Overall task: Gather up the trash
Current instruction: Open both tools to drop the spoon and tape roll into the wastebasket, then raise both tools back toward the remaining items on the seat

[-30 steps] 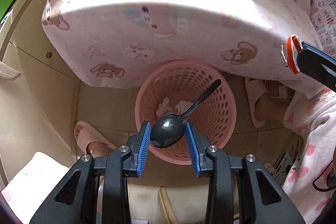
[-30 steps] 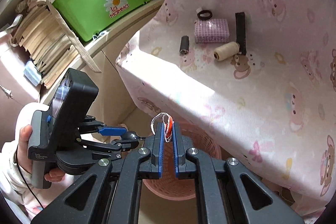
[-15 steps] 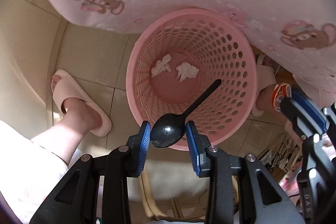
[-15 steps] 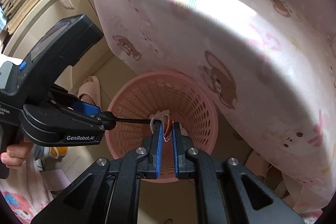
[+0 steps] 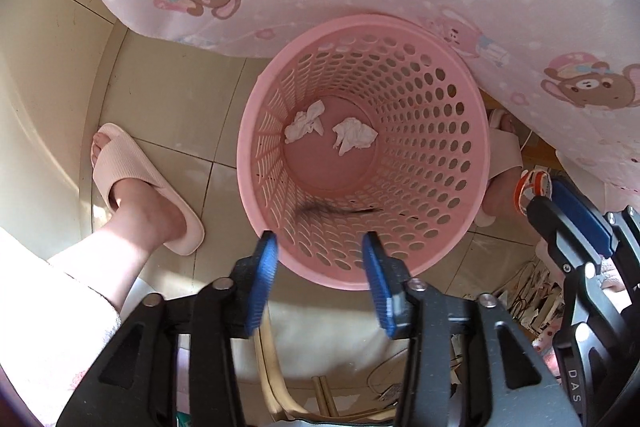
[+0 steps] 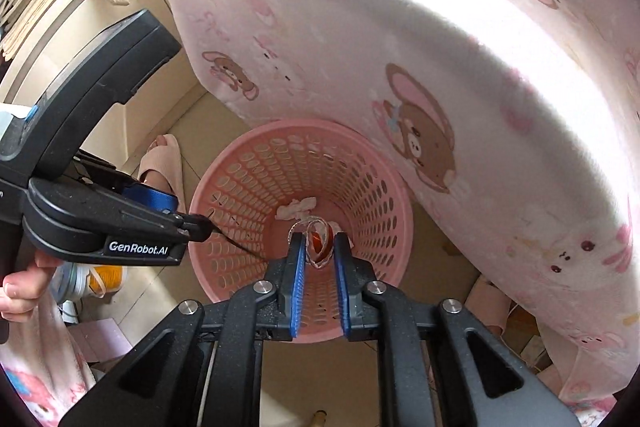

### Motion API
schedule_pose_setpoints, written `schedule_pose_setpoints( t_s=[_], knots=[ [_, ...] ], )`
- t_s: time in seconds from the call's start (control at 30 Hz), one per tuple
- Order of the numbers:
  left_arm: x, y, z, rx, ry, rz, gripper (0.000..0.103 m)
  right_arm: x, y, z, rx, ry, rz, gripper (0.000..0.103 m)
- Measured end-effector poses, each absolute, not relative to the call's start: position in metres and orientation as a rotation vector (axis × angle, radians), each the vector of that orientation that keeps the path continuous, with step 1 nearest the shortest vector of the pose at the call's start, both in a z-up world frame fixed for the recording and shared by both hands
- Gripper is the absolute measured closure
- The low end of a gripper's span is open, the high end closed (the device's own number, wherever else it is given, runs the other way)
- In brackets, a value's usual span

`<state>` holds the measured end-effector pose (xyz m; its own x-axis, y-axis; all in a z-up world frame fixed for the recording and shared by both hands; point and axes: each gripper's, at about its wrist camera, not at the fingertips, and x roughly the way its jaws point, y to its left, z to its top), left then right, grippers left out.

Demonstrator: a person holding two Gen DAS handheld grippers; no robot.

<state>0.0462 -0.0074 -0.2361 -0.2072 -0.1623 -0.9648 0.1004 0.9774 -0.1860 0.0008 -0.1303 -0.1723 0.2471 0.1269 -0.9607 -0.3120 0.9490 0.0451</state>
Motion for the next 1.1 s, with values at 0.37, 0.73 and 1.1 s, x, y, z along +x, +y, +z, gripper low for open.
schedule_pose_setpoints(
  t_s=[0.37,0.73,1.1],
  knots=[
    [0.054,0.003,-0.208,-0.034,1.652,-0.187,0.044,0.002,-0.139,-0.159,-0.135,1.258,0.267,0.056],
    [0.061,0.017,-0.167,-0.014,1.464,-0.143,0.039,-0.002,-0.150,-0.127,-0.087,1.176,0.243,0.054],
    [0.058,0.026,-0.104,0.008,1.153,-0.101,0.031,-0.015,-0.163,-0.075,-0.027,0.978,0.202,0.050]
  ],
)
